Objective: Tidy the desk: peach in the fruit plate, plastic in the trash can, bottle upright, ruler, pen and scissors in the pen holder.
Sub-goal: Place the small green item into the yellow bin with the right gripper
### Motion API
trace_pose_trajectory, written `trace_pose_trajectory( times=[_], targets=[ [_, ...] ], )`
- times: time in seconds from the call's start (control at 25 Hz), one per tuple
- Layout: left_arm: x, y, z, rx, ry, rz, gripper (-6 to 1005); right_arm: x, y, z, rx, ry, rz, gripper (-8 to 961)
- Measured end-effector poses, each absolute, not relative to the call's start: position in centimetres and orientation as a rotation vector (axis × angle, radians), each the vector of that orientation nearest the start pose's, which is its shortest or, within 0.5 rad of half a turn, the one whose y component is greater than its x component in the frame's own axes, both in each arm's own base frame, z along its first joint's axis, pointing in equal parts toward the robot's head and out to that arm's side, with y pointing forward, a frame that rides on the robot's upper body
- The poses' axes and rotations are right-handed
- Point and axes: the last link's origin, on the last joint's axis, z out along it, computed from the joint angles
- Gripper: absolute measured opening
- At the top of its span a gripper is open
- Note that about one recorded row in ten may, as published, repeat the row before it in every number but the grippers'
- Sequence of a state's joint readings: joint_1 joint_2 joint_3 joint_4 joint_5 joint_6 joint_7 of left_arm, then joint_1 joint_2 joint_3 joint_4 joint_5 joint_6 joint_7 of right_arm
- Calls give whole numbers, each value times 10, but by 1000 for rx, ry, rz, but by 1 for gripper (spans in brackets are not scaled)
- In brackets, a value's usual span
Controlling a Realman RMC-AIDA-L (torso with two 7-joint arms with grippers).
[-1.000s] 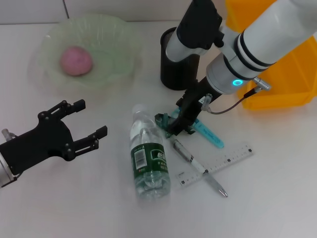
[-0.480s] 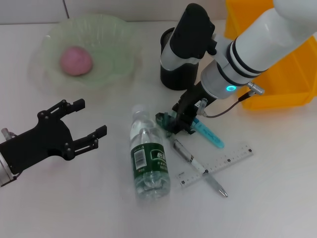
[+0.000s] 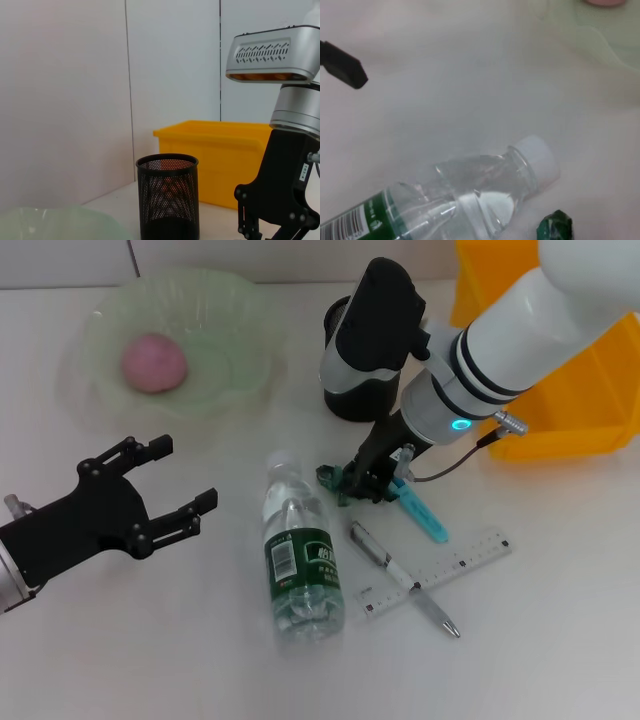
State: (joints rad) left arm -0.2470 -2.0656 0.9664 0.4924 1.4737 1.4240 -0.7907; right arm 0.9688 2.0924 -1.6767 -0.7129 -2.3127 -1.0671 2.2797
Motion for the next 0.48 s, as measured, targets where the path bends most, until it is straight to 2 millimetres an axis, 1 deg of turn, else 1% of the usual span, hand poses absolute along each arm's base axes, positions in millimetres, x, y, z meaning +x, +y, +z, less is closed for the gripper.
trace_pose_trajectory(
  times=[0.24,0.32,0.36,0.44,0.48],
  targets=[
    [-319,269,-17,-2416,-339,-744,841,133,392,-107,-2849,408,-451,194],
    [-319,270,-16,-2415,-334,-744,841,130,389,-101,-2858,420,-436,149],
    [-319,270,-16,-2415,-334,-744,841,130,389,-101,-2858,420,-436,126],
    [-318,271,-15,-2414,-328,-744,841,125,387,-87,-2869,463,-384,94],
    [-318,271,-15,-2414,-326,-744,842,125,387,-87,-2869,463,-384,84]
  ],
)
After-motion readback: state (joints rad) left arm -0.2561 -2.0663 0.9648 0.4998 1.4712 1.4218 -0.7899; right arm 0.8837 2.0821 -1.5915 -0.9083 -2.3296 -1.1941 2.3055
